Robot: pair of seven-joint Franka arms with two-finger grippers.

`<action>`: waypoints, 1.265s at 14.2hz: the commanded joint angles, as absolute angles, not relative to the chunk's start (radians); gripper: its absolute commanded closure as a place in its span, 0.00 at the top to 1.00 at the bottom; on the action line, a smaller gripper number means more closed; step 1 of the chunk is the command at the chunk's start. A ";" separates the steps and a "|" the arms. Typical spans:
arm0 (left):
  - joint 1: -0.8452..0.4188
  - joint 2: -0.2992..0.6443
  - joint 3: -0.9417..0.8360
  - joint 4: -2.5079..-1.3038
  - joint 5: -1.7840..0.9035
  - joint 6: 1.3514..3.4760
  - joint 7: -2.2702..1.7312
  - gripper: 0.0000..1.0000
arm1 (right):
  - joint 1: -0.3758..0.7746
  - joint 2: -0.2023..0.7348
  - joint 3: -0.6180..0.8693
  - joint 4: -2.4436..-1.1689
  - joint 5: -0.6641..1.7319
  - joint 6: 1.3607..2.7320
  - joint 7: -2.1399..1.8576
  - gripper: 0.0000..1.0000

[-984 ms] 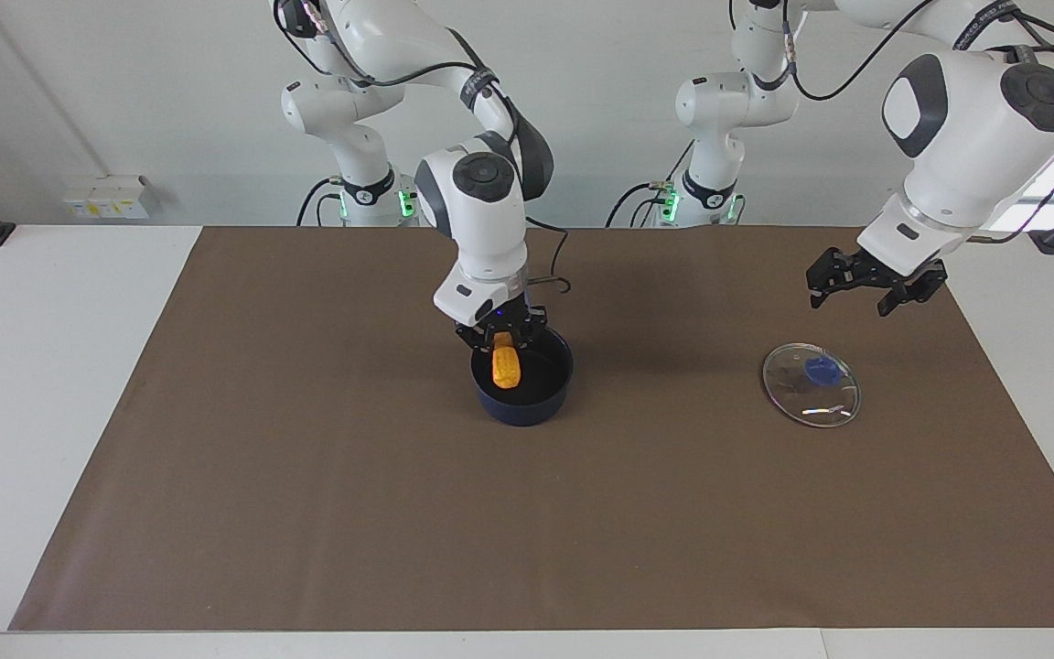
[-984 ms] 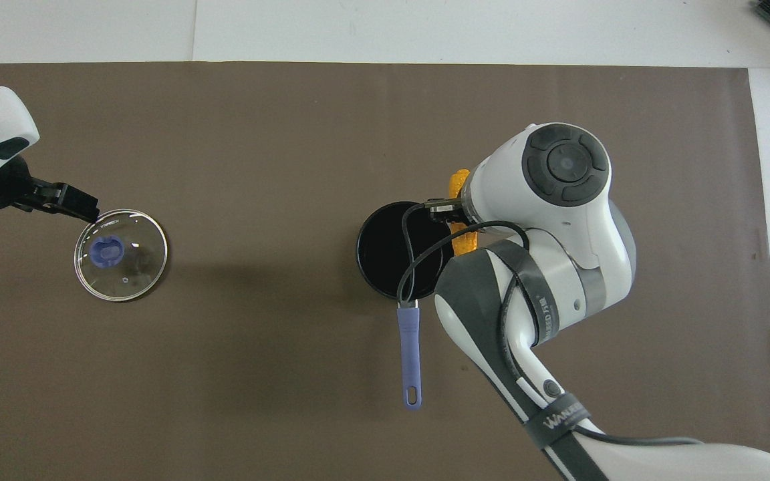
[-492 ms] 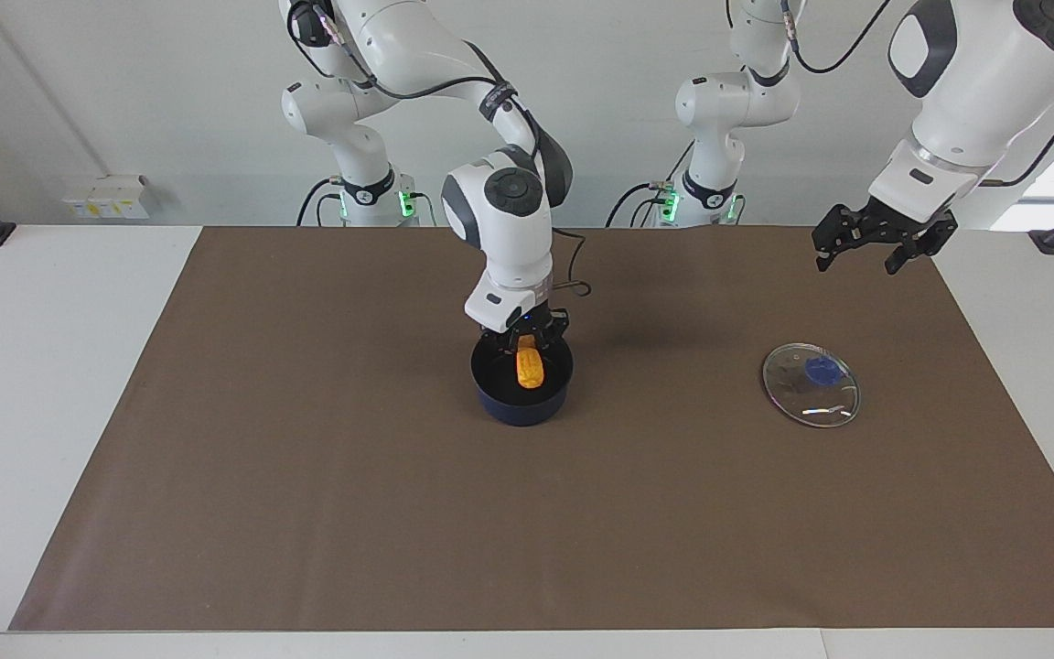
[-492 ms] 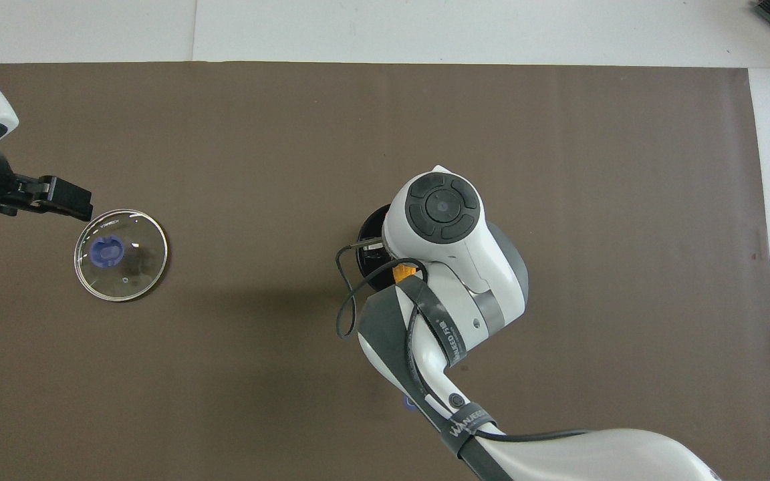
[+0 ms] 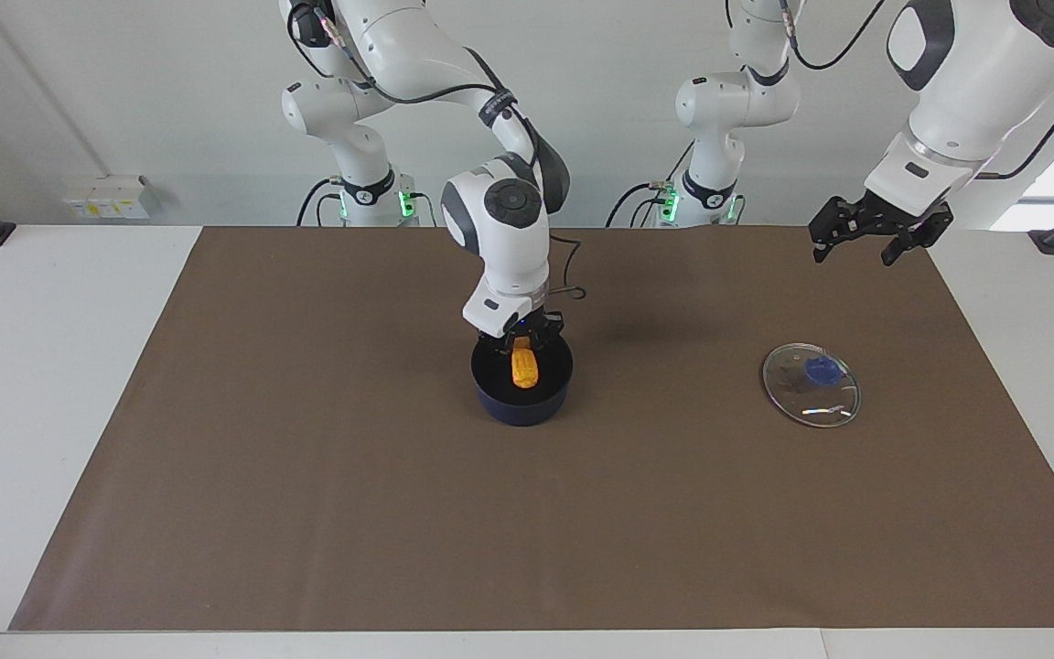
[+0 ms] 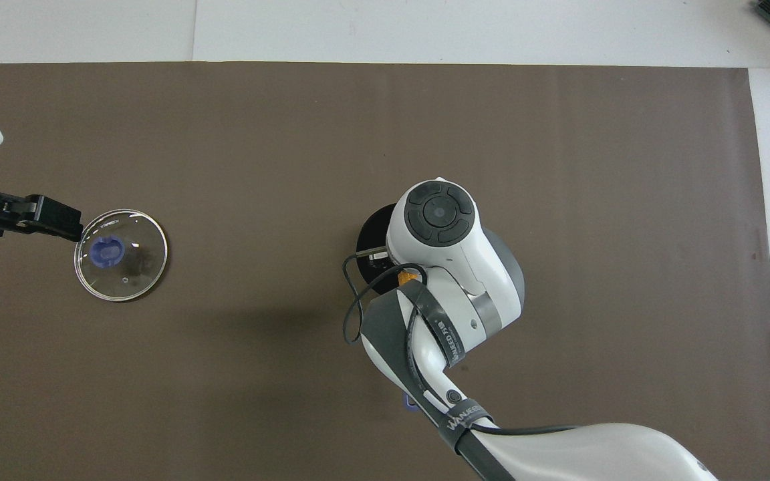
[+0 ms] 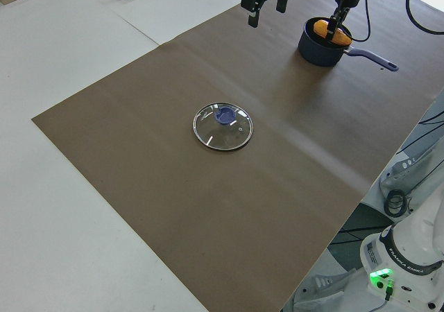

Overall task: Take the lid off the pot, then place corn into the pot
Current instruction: 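Lower the corn into the pot and open the right gripper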

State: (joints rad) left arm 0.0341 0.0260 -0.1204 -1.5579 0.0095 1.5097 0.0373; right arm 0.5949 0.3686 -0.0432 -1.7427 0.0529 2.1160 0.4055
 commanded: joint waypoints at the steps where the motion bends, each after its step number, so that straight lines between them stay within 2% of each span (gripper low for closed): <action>1: 0.054 0.002 -0.114 -1.588 -0.003 1.520 0.037 1.00 | 0.588 0.367 -0.037 -1.770 0.072 2.135 0.391 0.00; 8: 0.052 0.018 -0.110 -1.539 -0.028 1.474 0.035 1.00 | 0.572 0.387 -0.037 -1.723 0.072 2.148 0.376 0.00; 12: 0.048 0.084 -0.107 -1.404 -0.021 1.376 0.043 1.00 | 0.572 0.390 -0.037 -1.723 0.096 2.160 0.376 0.00; 18: 0.048 0.080 -0.106 -1.416 -0.029 1.385 0.057 1.00 | 0.581 0.408 -0.038 -1.736 0.109 2.190 0.350 0.00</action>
